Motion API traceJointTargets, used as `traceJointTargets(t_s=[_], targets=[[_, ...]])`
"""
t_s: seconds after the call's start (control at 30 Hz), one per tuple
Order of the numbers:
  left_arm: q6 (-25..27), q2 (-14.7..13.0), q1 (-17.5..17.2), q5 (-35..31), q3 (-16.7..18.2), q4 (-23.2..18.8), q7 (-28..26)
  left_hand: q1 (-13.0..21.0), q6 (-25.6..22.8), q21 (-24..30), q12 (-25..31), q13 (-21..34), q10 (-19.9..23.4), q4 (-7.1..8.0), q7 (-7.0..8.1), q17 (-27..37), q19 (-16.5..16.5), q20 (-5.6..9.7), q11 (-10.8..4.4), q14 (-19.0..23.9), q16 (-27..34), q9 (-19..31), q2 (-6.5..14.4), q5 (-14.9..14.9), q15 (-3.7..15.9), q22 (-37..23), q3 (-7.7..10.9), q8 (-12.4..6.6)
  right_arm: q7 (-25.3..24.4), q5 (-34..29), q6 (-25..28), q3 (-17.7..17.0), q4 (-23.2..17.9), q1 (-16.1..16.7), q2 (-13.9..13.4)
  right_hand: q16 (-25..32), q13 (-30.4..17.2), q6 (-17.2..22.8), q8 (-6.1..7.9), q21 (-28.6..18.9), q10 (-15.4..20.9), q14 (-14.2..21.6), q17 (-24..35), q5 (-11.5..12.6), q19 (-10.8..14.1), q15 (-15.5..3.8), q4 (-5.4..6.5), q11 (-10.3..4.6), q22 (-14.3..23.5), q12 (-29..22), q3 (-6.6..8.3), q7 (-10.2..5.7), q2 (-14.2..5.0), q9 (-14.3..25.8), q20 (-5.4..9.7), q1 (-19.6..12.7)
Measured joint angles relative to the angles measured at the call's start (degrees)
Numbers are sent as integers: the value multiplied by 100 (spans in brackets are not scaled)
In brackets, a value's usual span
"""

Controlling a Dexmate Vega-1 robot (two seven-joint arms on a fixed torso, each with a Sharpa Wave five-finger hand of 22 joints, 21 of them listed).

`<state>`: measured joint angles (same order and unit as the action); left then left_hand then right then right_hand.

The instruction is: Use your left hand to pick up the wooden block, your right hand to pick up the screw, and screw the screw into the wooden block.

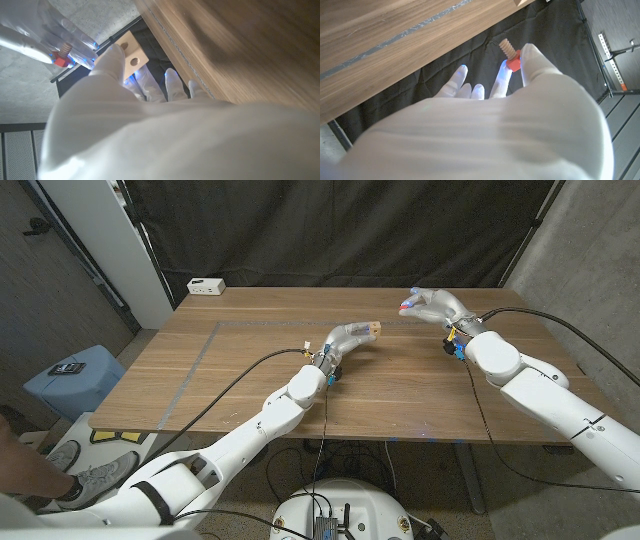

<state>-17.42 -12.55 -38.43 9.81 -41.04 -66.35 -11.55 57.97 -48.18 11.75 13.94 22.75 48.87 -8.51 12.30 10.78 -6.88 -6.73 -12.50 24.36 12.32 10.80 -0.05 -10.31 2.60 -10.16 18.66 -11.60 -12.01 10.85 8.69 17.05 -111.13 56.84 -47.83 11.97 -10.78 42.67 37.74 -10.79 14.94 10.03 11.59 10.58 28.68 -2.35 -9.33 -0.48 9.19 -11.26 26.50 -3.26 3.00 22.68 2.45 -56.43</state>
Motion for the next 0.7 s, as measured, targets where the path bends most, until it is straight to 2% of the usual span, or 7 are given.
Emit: traceJointTargets(t_s=[0.17,0.6,0.63,0.7], targets=[[-14,49,-19,59,7,16,13,23,0,55,-2,0,0,-5,0,0,-136,119,0,18,0,-2,23,0,17,-14,-5,9,-101,148,-49,-18,18,15,96,0,0,0,1,0,31,31,0,0,32,31,0,31,0,0,0,0,0,9,32,0],[-108,145,-31,161,5,90,49,20,15,101,-45,-2,0,9,-4,0,-247,131,0,51,0,2,24,0,-14,-40,-34,-8,-256,327,-127,-60,57,93,419,0,0,31,0,0,82,93,0,0,31,31,16,81,0,0,-18,31,0,-18,32,0],[-117,196,-23,170,-11,147,53,20,6,103,-45,-2,0,9,-13,0,-247,131,0,64,0,2,24,0,-2,-40,-34,-7,-509,491,-192,-61,60,104,458,0,0,31,2,0,82,93,-1,0,31,31,16,81,0,0,-18,31,0,-32,32,0],[-134,211,-17,174,-15,164,58,19,-4,106,-45,-2,0,9,-23,0,-247,131,0,81,0,2,26,0,14,-40,-34,-7,-555,521,-207,-61,61,116,497,0,0,31,20,0,82,93,-1,0,31,31,16,81,0,0,-18,31,0,-43,32,0]])
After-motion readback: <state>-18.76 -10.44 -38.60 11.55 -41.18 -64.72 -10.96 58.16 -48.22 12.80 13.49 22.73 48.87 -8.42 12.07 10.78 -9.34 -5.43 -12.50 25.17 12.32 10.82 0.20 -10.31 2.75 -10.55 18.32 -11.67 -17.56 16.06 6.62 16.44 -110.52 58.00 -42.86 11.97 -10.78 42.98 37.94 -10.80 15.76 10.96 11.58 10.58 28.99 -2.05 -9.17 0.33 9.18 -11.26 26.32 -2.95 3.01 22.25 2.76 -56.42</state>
